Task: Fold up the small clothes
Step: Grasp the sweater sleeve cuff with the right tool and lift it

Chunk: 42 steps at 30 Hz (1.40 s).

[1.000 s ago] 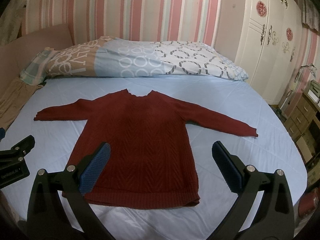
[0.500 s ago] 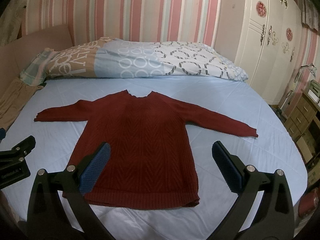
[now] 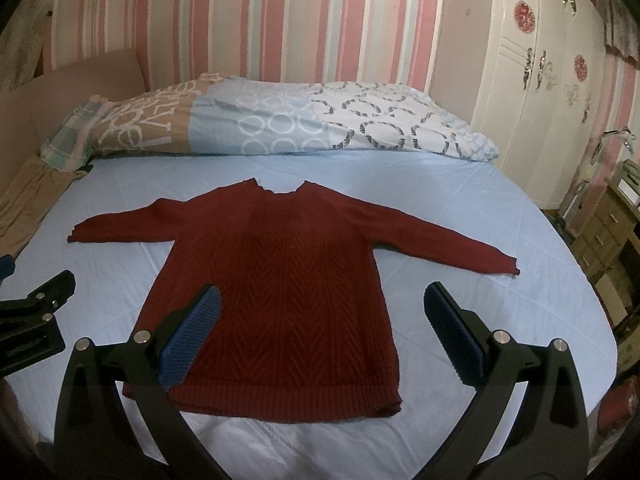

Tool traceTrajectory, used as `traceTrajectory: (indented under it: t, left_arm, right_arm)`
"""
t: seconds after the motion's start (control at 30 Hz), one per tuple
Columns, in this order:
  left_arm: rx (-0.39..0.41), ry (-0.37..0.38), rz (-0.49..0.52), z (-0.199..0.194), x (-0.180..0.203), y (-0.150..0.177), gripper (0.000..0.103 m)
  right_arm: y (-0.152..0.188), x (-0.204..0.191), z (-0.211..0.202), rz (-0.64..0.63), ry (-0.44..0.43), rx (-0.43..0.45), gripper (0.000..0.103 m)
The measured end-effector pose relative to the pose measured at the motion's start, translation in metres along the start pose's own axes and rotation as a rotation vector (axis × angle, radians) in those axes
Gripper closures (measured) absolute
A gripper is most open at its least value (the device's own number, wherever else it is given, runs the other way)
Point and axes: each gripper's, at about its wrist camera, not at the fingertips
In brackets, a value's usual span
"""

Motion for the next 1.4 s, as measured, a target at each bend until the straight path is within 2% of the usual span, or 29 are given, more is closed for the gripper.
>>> traceTrajectory:
  t: [0.17,0.3,0.43,0.67,1.0,1.1,1.27,1.4]
  left_arm:
    - [0.018,-0.006,0.006,0.024,0.018,-0.002,0.001]
    - [0.024,0.013,0.002,0.058,0.044,-0.009,0.001]
    - [0.003,0.047,0.017,0.097,0.077,-0.023,0.001]
    - [-0.059,0.061,0.042,0.156,0.128,-0.047,0.001]
    - [-0.111,0.036,0.094,0.191,0.184,-0.090,0.001]
    - [-0.124,0.054,0.097,0.197,0.211,-0.103,0.001]
    - [-0.120,0.082,0.124,0.204,0.263,-0.123,0.001]
    - [-0.103,0.103,0.172,0.210,0.309,-0.135,0.001]
  right_arm:
    - [0.003,0.016,0.015,-0.018,-0.044,0.062,0.003]
    - [0.011,0.042,0.043,-0.037,-0.009,0.104,0.003]
    - [0.017,0.071,0.084,-0.032,0.004,0.082,0.003]
    - [0.013,0.120,0.148,0.022,0.012,0.056,0.003]
    - [-0.007,0.189,0.188,0.145,-0.004,0.007,0.003]
    - [-0.011,0.221,0.192,0.189,0.018,-0.014,0.003]
    - [-0.010,0.299,0.195,0.224,0.139,-0.049,0.003]
    - [0.003,0.380,0.201,0.390,0.190,-0.064,0.003]
Point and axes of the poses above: each gripper's, at about its wrist camera, not at the fingertips, and z roughly the way its jaws point, x to its right, y to its underside, and after that the axes turned 14 degrees about -y, right-handed
